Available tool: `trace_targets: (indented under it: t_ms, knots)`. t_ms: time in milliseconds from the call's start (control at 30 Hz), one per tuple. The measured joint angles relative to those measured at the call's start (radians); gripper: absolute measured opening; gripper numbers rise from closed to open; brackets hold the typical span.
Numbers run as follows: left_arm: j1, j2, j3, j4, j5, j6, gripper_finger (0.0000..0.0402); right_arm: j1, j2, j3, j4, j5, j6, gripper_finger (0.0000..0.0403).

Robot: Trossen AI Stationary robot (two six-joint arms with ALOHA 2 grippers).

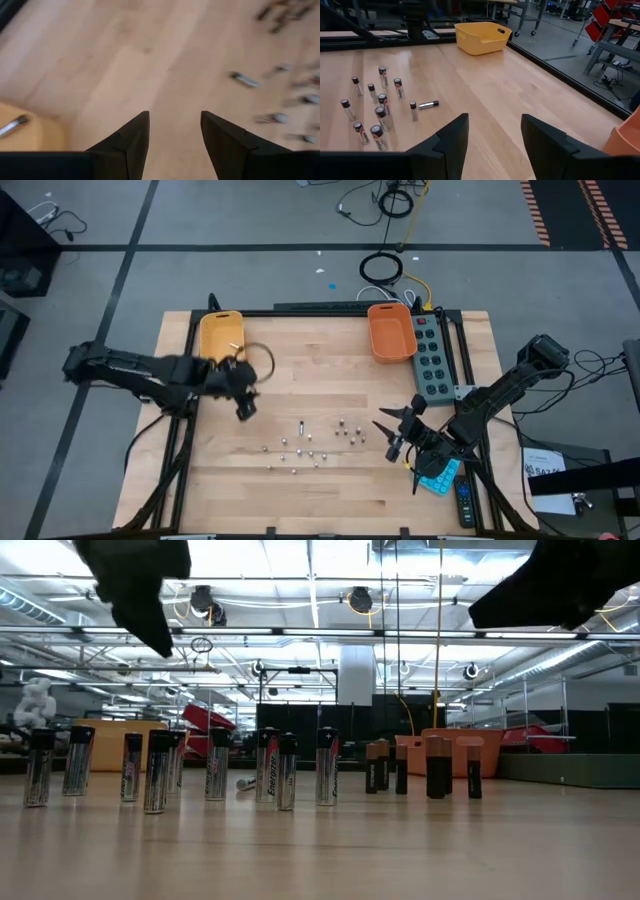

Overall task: Sort batteries
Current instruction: Put the silver battery into the yellow bin

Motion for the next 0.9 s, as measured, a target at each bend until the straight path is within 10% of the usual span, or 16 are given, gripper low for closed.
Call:
trace_targets:
  t_ms: [400, 900]
  knots:
    - [-0.415, 0.237, 0.000, 0.101, -0.140, -0.139, 0.0186, 0.039, 0.130, 0.000, 0.131, 0.005, 0.047, 0.0173]
    - [-0.507, 0.417, 0.000, 0.195, -0.099, -0.165, 0.0208, 0.046, 0.155, 0.000, 0.177, -0.004, 0.048, 0.0173]
